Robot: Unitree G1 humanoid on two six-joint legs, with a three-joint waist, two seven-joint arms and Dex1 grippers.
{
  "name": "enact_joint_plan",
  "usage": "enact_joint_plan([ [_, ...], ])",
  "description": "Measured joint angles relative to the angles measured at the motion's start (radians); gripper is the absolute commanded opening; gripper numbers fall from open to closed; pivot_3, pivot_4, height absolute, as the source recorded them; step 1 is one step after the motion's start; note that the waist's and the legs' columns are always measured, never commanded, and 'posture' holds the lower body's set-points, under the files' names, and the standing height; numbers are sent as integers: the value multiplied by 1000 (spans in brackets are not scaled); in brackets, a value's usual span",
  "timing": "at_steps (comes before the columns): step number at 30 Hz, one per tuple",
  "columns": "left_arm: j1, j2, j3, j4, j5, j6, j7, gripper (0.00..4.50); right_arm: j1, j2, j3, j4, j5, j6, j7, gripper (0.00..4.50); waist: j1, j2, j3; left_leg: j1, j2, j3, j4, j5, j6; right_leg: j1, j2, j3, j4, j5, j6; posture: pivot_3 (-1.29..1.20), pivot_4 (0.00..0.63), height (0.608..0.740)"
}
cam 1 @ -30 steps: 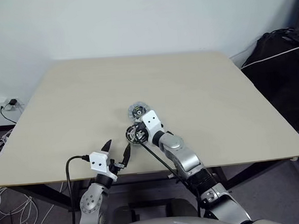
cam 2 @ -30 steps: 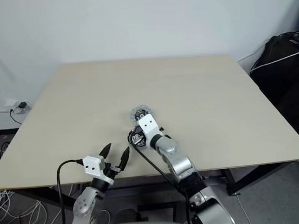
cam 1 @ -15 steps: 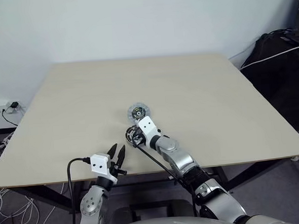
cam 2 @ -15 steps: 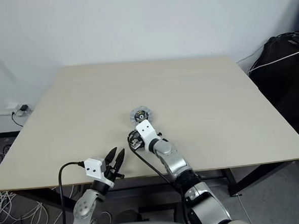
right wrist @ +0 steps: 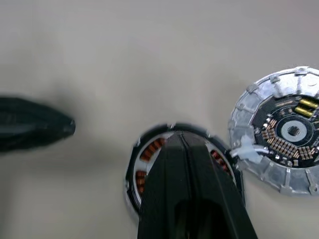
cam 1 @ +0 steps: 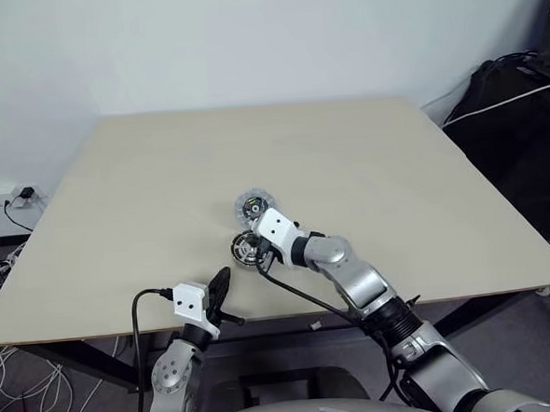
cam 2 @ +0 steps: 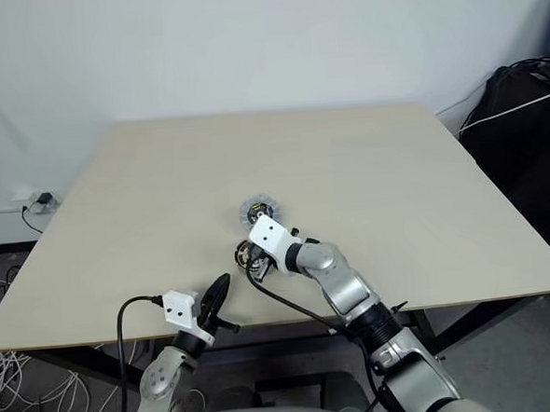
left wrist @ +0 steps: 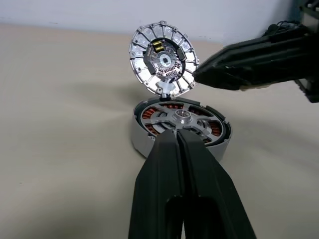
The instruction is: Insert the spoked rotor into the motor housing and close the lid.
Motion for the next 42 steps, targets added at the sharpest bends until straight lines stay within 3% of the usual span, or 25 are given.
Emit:
enact_joint_plan([
  [2, -1, 0, -1, 2, 0, 0, -1, 34, -18, -39, 25, 0, -19, 0, 45, 0, 0, 0, 0, 0, 0, 0, 0, 0, 0, 0, 0, 0, 0, 0, 0, 0, 0, 740],
  [5, -5, 0, -3, 6, 1, 0, -1, 0, -46, -88, 66, 1, -48, 0, 107, 621, 0, 0, 0, 0, -1, 0, 0, 0, 0, 0, 0, 0, 0, 0, 0, 0, 0, 740],
  [12, -12, -2, -8, 6, 1, 1, 9, 0, -101, -107, 115, 26, -94, -22, 176, 2832, 0, 0, 0, 0, -1, 1, 0, 0, 0, 0, 0, 0, 0, 0, 0, 0, 0, 740],
  [28, 0, -8, -30, -34, 1, 47, 35, 0, -197, -144, 175, 167, -188, -118, 317, 2832, 1, 0, 0, 0, -1, 1, 0, 0, 0, 0, 0, 0, 0, 0, 0, 0, 0, 740],
  [42, 14, -11, -34, -47, -1, 52, 49, 0, -229, -107, 183, 258, -219, -167, 352, 2832, 1, 0, 0, 0, -1, 1, 0, 0, 0, 0, 0, 0, 0, 0, 0, 0, 0, 740],
])
